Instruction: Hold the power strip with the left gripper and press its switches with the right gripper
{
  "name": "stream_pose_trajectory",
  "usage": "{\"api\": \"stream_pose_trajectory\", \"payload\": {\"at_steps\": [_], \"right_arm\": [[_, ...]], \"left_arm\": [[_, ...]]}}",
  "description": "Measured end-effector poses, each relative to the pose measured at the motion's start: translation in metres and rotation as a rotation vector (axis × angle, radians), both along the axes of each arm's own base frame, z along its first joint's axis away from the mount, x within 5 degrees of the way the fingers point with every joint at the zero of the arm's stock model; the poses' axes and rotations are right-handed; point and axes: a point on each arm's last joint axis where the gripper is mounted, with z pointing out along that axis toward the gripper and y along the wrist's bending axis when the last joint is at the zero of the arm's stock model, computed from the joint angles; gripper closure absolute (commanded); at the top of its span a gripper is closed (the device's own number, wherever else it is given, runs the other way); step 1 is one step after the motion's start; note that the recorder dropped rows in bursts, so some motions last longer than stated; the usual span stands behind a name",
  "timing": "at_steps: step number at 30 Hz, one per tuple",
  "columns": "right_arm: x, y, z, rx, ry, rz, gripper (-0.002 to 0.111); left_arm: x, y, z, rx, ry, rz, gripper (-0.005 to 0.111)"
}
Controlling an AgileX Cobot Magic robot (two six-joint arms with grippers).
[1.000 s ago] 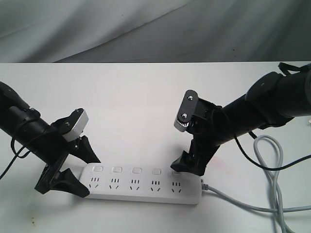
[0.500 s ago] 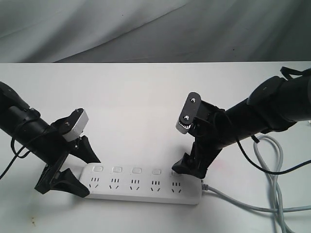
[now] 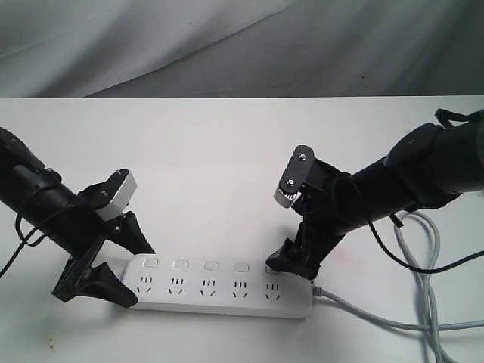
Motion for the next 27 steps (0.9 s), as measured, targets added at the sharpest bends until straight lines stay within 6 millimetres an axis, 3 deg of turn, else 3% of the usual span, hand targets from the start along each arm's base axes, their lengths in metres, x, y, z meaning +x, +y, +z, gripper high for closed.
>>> {"api": "stream_pose_trajectory", "payload": {"at_steps": [6, 9, 11, 14, 17, 21, 23, 27], "right_arm": [[0.002, 0.004, 0.003, 0.044, 0.021, -0.058, 0.004], [0.0, 0.003, 0.016, 0.049, -0.027, -0.054, 0.004], [-0.002, 0.001, 0.036, 0.064, -0.091, -0.059, 0.004], [-0.001, -0.007, 0.091, 0.134, -0.266, -0.194, 0.004], [-0.006, -0.027, 0.155, 0.22, -0.495, -0.433, 0.004], [-0.031, -0.063, 0.231, 0.384, -0.77, -0.742, 0.004], [-0.049, -0.081, 0.259, 0.474, -0.857, -0.88, 0.004], [-0.082, -0.105, 0.289, 0.585, -0.922, -1.03, 0.004]], "left_arm": [[0.0, 0.001, 0.0, -0.001, 0.001, 0.001, 0.107], [0.0, 0.001, 0.0, -0.001, 0.001, 0.001, 0.107], [0.0, 0.001, 0.0, -0.001, 0.001, 0.001, 0.107], [0.0, 0.001, 0.0, -0.001, 0.001, 0.001, 0.107], [0.0, 0.001, 0.0, -0.001, 0.001, 0.001, 0.107], [0.0, 0.001, 0.0, -0.001, 0.001, 0.001, 0.107], [0.0, 0.001, 0.0, -0.001, 0.001, 0.001, 0.107], [0.0, 0.001, 0.0, -0.001, 0.001, 0.001, 0.107]]}}
